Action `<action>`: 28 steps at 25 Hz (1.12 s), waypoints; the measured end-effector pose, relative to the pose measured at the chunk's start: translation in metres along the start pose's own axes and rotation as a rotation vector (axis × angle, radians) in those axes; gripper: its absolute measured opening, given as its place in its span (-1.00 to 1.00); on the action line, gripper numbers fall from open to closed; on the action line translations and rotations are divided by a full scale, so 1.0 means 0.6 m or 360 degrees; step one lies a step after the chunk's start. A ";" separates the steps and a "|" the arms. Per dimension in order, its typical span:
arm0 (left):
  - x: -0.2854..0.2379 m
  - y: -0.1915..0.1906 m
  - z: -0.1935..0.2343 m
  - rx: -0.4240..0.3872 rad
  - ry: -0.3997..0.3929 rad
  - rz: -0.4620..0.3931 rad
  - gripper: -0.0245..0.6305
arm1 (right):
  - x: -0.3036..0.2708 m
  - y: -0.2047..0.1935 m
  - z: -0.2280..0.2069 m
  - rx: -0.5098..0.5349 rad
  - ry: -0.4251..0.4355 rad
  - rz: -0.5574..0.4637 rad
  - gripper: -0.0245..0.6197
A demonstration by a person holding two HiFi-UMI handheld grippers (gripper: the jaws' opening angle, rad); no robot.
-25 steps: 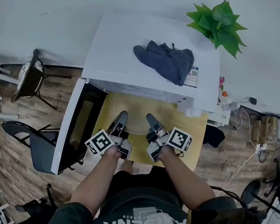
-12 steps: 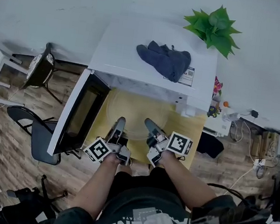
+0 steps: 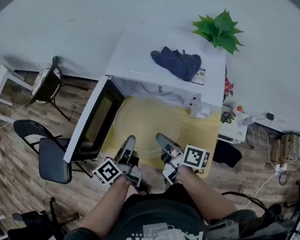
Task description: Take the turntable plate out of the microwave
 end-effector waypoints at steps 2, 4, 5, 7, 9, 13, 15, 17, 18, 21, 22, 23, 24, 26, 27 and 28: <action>0.019 0.010 -0.005 -0.0011 -0.0048 0.0013 -0.70 | 0.004 -0.021 0.018 0.0024 0.0014 -0.0036 -0.74; 0.037 0.021 -0.011 -0.0021 -0.0101 0.0015 -0.70 | 0.008 -0.041 0.036 0.0047 0.0029 -0.0063 -0.74; 0.046 0.026 -0.014 -0.0025 -0.0125 0.0014 -0.70 | 0.010 -0.050 0.045 0.0059 0.0034 -0.0076 -0.74; 0.060 0.037 -0.023 -0.0031 -0.0187 0.0017 -0.70 | 0.014 -0.064 0.065 0.0086 0.0049 -0.0110 -0.74; 0.066 0.051 -0.041 -0.0032 -0.0316 0.0001 -0.70 | 0.016 -0.078 0.092 0.0074 0.0131 -0.0153 -0.74; 0.081 0.073 -0.061 -0.0071 -0.0414 0.0059 -0.70 | 0.021 -0.100 0.141 0.0079 0.0256 -0.0233 -0.74; 0.085 0.086 -0.076 -0.0095 -0.0462 0.0074 -0.70 | 0.029 -0.105 0.160 0.0130 0.0261 -0.0267 -0.74; 0.095 0.097 -0.087 -0.0137 -0.0449 0.0101 -0.70 | 0.035 -0.109 0.181 0.0168 0.0295 -0.0282 -0.74; 0.100 0.102 -0.092 -0.0160 -0.0439 0.0111 -0.70 | 0.037 -0.111 0.192 0.0181 0.0319 -0.0283 -0.73; 0.117 0.116 -0.108 -0.0228 -0.0384 0.0121 -0.70 | 0.050 -0.111 0.207 0.0196 0.0296 -0.0275 -0.73; 0.122 0.117 -0.114 -0.0239 -0.0361 0.0116 -0.71 | 0.060 -0.108 0.203 0.0204 0.0230 -0.0269 -0.73; 0.126 0.116 -0.121 -0.0233 -0.0347 0.0102 -0.72 | 0.067 -0.104 0.202 0.0215 0.0192 -0.0256 -0.72; 0.128 0.113 -0.132 -0.0183 -0.0353 0.0081 -0.72 | 0.071 -0.101 0.207 0.0222 0.0205 -0.0236 -0.72; 0.128 0.098 -0.166 0.0110 -0.0442 0.0027 -0.72 | 0.075 -0.095 0.224 0.0222 0.0280 -0.0195 -0.72; 0.126 0.091 -0.183 0.0233 -0.0486 0.0003 -0.72 | 0.080 -0.090 0.227 0.0231 0.0263 -0.0182 -0.72; 0.125 0.089 -0.195 0.0280 -0.0506 -0.0013 -0.72 | 0.086 -0.084 0.229 0.0245 0.0225 -0.0170 -0.72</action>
Point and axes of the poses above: the fingertips, and each gripper's own axes: x backward along the fingers, z to its left, y out of its top, the point moved 7 cm from there along x, backward along the fingers, and after that the axes turned 11 degrees about -x, right-handed, at the moved point
